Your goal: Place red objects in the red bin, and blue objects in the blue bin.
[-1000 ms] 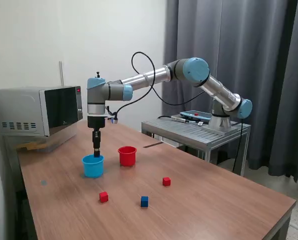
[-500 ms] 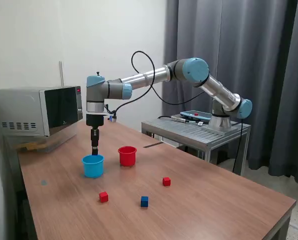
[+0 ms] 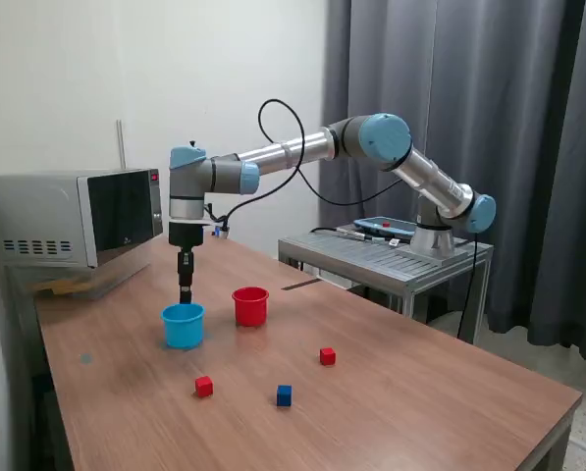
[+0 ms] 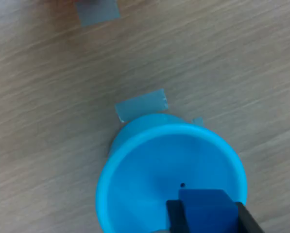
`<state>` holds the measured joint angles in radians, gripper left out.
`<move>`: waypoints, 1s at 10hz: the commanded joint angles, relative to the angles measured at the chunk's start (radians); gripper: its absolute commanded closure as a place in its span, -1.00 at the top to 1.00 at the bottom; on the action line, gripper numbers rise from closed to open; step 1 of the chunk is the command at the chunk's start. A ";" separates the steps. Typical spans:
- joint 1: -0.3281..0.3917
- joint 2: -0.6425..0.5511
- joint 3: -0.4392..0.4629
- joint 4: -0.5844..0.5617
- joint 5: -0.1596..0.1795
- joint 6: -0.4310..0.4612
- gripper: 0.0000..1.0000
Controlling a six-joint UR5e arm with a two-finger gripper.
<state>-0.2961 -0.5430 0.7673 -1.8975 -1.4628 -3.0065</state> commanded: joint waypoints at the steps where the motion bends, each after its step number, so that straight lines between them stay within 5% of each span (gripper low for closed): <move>1: 0.000 0.000 0.000 0.000 0.001 0.000 -1.00; 2: 0.000 0.000 0.000 0.000 0.001 -0.002 -1.00; 3: 0.000 0.000 0.000 -0.002 -0.001 0.000 1.00; 10: 0.009 -0.003 -0.002 -0.003 0.001 -0.002 1.00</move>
<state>-0.2908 -0.5439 0.7665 -1.8995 -1.4625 -3.0081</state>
